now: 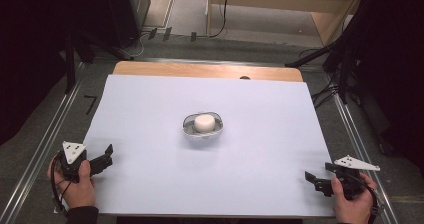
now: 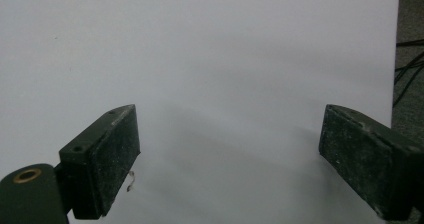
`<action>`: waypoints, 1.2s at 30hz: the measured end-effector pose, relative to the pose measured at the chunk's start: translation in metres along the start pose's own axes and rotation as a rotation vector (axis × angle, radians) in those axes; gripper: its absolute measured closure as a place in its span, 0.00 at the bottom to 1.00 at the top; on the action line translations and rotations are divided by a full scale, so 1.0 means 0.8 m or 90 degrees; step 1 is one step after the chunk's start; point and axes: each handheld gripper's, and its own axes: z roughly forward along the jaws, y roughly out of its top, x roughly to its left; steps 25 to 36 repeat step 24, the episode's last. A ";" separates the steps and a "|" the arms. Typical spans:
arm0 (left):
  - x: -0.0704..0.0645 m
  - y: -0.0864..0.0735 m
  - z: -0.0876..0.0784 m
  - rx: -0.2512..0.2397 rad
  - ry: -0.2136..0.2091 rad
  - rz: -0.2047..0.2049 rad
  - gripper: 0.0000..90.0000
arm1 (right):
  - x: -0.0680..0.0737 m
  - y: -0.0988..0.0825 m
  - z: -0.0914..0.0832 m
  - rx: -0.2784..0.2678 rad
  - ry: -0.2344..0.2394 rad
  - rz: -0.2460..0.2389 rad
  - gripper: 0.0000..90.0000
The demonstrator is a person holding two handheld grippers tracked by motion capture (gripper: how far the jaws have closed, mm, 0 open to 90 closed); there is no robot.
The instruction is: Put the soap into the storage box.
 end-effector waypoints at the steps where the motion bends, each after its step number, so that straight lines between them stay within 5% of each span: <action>1: 0.000 0.000 0.000 0.000 -0.001 0.000 0.09 | -0.001 -0.004 -0.001 -0.005 0.002 0.005 0.11; 10: 0.000 0.000 0.000 0.002 -0.002 0.000 0.09 | -0.006 -0.023 -0.010 -0.075 0.011 0.011 0.11; 13: 0.001 0.001 0.001 0.008 -0.002 -0.001 0.09 | -0.003 -0.027 -0.011 -0.104 -0.026 0.018 0.12; 15: 0.001 0.001 0.001 0.009 -0.003 -0.002 0.09 | -0.005 -0.029 -0.011 -0.114 -0.024 0.026 0.12; 19: 0.001 0.001 0.002 0.011 -0.005 -0.004 0.09 | -0.008 -0.030 -0.012 -0.121 -0.021 0.046 0.12; 36: 0.001 0.001 0.003 0.016 -0.003 -0.003 0.09 | -0.005 -0.030 -0.012 -0.114 -0.028 0.035 0.13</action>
